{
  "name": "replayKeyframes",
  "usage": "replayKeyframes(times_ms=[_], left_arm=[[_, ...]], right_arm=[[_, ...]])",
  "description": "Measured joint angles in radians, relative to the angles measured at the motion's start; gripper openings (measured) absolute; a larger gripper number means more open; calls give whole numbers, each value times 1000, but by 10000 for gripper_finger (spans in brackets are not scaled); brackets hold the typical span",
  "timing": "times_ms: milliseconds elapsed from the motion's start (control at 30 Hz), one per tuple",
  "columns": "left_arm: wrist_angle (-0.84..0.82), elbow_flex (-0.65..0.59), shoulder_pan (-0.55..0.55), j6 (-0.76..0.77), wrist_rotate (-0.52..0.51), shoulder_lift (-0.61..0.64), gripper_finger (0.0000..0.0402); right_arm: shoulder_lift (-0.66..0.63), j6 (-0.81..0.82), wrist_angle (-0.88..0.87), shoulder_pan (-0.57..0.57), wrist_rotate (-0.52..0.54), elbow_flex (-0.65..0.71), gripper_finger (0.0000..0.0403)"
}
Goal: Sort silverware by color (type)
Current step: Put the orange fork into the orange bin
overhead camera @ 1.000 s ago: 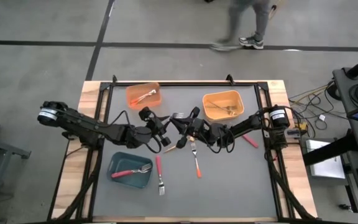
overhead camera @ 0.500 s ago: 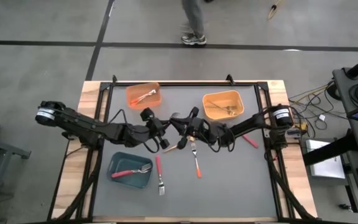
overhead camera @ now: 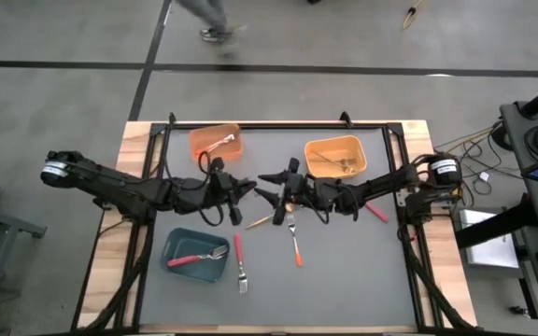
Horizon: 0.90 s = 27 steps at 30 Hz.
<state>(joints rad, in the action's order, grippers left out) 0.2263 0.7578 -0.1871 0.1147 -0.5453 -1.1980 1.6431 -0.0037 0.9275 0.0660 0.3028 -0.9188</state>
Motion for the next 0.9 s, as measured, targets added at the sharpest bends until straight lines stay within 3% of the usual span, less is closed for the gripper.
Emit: replayKeyframes(times_ms=[100,633,800,900], left_arm=[[-5,0,0,8,39,2,0],[-20,-1,-1,26,60,0,0],[-18,-1,0,26,59,0,0],[-17,-1,0,26,58,1,0]], right_arm=[[-19,-14,-54,-7,-92,0,183],[-59,-97,-166,-9,-198,-9,163],[-60,-18,-281,-22,-213,-11,164],[-31,71,-296,-55,-310,-9,173]])
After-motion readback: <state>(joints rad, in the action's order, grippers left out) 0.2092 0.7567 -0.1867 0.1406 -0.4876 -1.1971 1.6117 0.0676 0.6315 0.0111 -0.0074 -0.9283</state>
